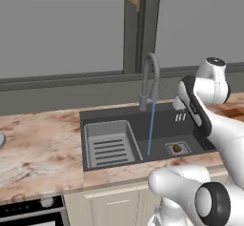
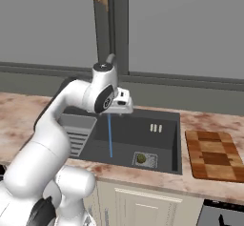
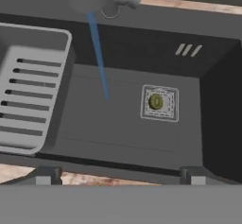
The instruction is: Pick the kiwi from the sink and place it on the cutting board to airdry. Then turn off the sink faucet.
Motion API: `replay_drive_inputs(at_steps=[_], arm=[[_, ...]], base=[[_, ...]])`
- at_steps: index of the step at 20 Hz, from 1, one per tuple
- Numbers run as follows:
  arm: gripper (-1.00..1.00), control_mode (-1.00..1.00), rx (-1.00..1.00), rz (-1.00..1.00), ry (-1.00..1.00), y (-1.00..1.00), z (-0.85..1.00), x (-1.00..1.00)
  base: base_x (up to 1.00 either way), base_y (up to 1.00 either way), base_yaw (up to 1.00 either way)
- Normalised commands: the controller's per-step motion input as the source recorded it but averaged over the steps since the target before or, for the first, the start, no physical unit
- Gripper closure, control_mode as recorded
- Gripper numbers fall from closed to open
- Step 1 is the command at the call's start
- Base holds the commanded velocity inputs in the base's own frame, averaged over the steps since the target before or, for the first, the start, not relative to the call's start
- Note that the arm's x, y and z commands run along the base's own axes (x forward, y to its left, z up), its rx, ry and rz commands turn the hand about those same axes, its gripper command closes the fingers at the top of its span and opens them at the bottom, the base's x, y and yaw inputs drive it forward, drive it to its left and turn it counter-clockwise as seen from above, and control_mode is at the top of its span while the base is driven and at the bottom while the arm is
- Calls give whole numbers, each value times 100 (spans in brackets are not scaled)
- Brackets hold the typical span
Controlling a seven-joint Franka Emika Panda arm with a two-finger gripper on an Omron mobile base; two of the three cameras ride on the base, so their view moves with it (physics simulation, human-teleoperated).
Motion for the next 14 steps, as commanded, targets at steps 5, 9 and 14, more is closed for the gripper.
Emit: replay_drive_inputs(at_steps=[5, 9, 14], arm=[[-100, -100, -9, 0, 0, -7, -64, 30], [-100, -100, -2, 0, -2, -11, -40, 10], [-100, -100, 0, 0, 0, -23, -37, 15]], base=[[0, 0, 0], [0, 0, 0], [0, 0, 0]])
